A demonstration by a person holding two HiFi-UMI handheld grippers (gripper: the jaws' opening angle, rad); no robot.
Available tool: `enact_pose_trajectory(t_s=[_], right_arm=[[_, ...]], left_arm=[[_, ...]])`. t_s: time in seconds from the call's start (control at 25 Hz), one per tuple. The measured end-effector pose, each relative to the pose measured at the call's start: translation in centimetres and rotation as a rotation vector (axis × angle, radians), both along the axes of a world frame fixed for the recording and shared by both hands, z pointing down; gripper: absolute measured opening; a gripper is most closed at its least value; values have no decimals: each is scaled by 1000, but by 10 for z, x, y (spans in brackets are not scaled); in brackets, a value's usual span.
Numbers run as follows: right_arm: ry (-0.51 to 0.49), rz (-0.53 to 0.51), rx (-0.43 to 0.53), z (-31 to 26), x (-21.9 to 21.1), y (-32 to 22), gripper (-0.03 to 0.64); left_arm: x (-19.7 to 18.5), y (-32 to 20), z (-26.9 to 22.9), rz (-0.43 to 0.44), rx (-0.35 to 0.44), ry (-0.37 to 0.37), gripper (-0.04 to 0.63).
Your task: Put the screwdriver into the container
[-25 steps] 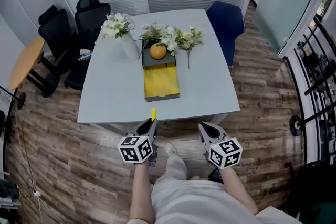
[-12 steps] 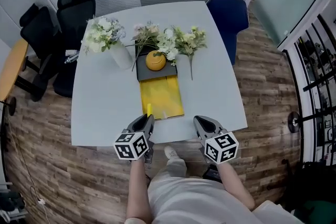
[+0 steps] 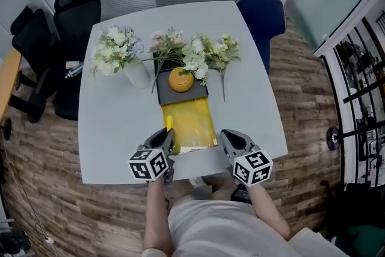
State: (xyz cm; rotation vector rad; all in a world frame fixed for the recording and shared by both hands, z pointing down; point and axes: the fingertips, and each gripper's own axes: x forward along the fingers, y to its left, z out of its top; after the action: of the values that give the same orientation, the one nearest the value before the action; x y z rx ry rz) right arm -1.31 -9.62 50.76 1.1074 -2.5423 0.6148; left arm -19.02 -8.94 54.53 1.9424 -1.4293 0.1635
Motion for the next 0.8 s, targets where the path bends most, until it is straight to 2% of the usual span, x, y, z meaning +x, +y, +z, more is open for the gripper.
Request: enact_pose_trajectory(t_s=[0.48, 0.8], right_arm=[[-21, 8, 18, -11, -8, -16, 15], [-36, -19, 14, -7, -12, -26, 15]], left_arm=[[-1, -12, -10, 30, 11, -5, 66], [3, -21, -5, 41, -11, -12, 67]])
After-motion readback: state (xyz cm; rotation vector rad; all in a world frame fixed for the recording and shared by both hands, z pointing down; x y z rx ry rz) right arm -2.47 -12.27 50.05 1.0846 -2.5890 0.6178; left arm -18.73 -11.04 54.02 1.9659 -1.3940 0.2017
